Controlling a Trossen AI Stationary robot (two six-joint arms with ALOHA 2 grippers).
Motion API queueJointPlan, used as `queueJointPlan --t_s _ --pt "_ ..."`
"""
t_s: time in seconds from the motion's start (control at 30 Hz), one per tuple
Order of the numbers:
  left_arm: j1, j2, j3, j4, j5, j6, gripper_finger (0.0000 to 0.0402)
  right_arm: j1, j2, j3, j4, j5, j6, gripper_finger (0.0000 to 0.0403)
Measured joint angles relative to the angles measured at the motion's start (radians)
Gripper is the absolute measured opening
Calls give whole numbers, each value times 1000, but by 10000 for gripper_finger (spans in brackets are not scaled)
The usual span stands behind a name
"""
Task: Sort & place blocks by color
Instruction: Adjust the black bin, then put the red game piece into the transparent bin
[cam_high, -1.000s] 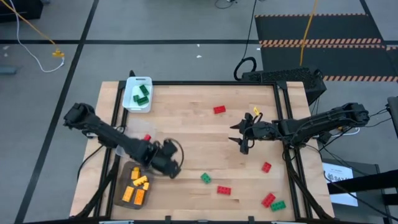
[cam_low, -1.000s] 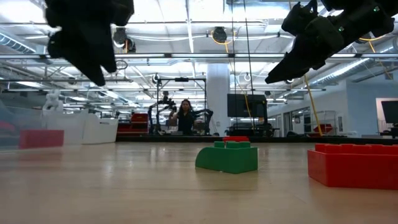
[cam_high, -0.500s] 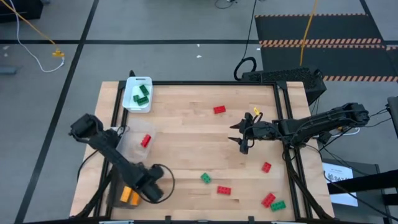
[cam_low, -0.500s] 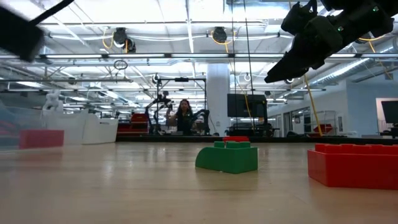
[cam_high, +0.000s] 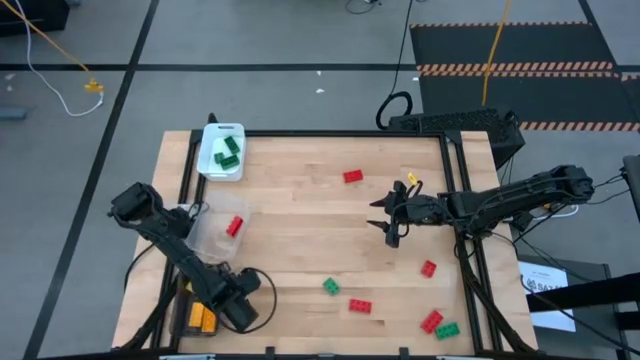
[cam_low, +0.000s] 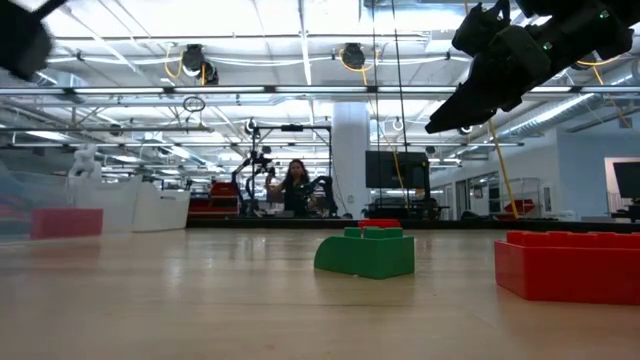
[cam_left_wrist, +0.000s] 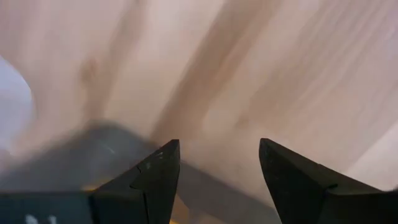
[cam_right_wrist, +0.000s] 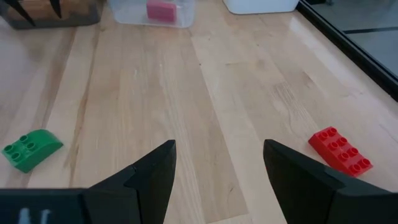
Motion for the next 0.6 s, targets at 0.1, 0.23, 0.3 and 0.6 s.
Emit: queueJointPlan --t_s 0.1,0.23,0.3,0.6 --pt "39 0 34 -4 -85 117 220 0 0 0 0 0 2 235" --pt "100 0 84 -4 -152 271 220 0 0 0 0 0 12 235" --pt "135 0 111 -5 -194 345 220 0 0 0 0 0 11 235" --pt "337 0 238 58 -543 739 220 -13 14 -35 69 55 -27 235"
